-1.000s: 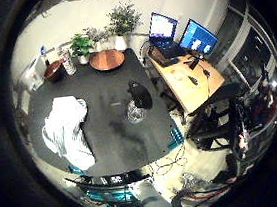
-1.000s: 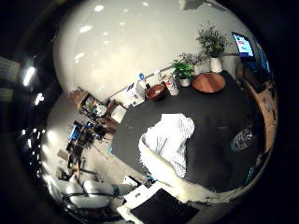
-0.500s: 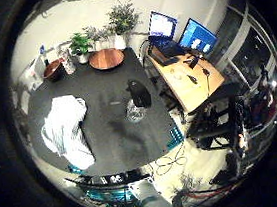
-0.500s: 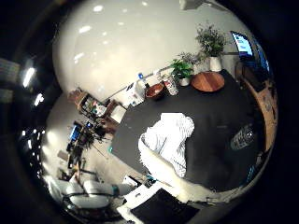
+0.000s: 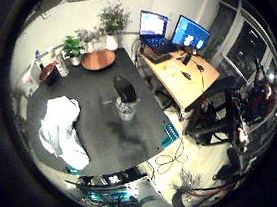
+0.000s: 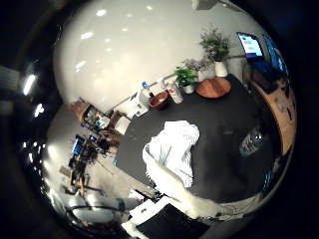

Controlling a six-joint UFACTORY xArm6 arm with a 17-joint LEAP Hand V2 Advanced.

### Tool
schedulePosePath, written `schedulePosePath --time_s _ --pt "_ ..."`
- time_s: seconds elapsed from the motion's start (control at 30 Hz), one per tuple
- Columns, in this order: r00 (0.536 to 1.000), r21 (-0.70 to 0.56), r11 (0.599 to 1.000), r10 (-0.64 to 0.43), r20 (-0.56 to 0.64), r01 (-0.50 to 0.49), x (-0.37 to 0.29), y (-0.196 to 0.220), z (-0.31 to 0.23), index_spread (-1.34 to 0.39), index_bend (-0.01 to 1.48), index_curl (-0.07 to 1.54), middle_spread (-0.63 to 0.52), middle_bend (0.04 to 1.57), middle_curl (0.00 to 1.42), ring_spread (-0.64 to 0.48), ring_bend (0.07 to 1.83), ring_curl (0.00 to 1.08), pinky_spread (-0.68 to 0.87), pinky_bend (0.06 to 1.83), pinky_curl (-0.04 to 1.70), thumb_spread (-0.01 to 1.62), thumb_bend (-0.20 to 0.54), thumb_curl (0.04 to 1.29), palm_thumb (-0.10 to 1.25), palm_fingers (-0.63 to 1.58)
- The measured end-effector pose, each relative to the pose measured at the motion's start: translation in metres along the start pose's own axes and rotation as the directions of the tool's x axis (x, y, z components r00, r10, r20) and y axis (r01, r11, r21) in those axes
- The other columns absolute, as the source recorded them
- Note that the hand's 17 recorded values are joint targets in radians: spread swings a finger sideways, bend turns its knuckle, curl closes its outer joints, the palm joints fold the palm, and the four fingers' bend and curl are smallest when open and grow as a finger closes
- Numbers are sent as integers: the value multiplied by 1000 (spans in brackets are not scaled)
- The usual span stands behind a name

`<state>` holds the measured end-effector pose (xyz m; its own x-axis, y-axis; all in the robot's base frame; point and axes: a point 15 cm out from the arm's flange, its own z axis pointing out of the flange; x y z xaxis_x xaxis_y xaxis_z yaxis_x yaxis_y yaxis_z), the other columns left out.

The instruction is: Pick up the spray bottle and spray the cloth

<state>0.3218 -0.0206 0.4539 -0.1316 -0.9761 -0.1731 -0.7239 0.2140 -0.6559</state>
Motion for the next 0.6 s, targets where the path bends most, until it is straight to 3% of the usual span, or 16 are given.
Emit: schedulePosePath --time_s 0.3,0.6 --pt "987 -44 990 131 -90 -135 54 29 30 -171 166 297 202 187 303 316 363 252 586 804 233 992 -30 347 394 86" --pt "961 9 968 251 -118 -252 95 33 41 -148 164 294 216 189 302 331 374 252 614 853 240 987 -30 342 382 78"
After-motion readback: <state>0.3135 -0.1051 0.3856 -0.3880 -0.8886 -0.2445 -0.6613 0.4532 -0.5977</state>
